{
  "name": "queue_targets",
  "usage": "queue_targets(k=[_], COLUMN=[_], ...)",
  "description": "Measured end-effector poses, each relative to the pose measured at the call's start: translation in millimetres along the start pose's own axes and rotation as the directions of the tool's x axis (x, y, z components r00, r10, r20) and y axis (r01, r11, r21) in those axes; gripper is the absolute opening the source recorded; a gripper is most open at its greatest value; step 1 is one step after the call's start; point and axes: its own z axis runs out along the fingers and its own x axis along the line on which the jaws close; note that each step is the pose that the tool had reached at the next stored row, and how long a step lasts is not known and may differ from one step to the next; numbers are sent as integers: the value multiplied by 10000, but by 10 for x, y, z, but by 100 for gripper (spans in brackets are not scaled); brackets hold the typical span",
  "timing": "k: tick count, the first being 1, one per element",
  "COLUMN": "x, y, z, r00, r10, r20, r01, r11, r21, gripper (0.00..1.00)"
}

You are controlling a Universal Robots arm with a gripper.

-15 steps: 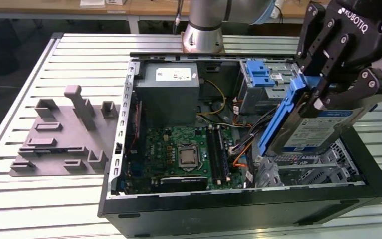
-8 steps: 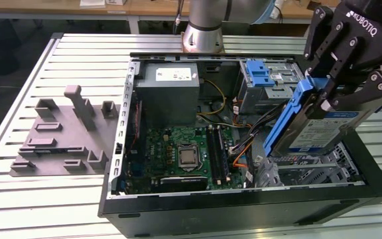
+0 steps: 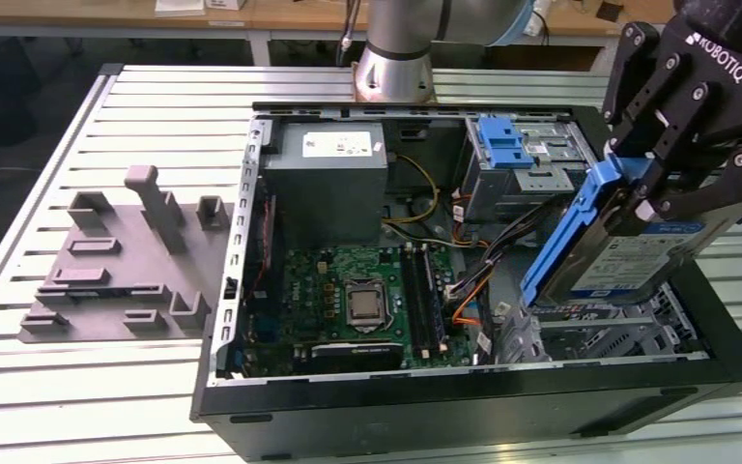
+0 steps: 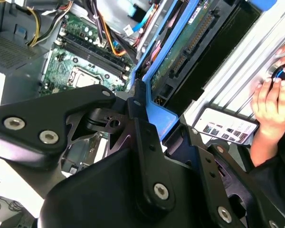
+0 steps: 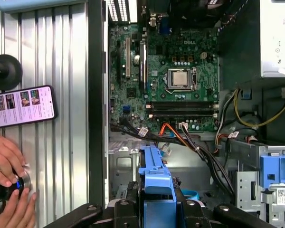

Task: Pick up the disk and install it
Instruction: 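Insert the disk into the insertion slot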

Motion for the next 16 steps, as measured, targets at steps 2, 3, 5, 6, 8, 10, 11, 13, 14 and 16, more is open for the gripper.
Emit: queue_targets(k=[2, 3, 5, 6, 8, 10, 11, 13, 14, 16], x=[-1, -1, -2, -2, -2, -2, -2, -2, -2, -2], y=[-30, -42, -61, -65, -75, -83, -87, -97, -104, -110], z=[14, 21, 32, 38, 52, 66, 73, 87, 92, 100], r00=[10000, 10000, 10000, 10000, 10000, 10000, 10000, 10000, 10000, 10000], r10=[0, 0, 0, 0, -9, -32, -46, -66, -68, -67], r20=[-2, -1, -2, -2, -1, -1, -2, -2, -2, -2], r01=[0, 0, 0, 0, 9, 32, 46, 66, 68, 67], r11=[10000, 10000, 10000, 10000, 10000, 10000, 10000, 10000, 10000, 10000], r21=[0, 0, 0, 0, 0, 0, 0, -1, -1, -1], gripper=[36, 36, 36, 36, 36, 36, 36, 36, 36, 36])
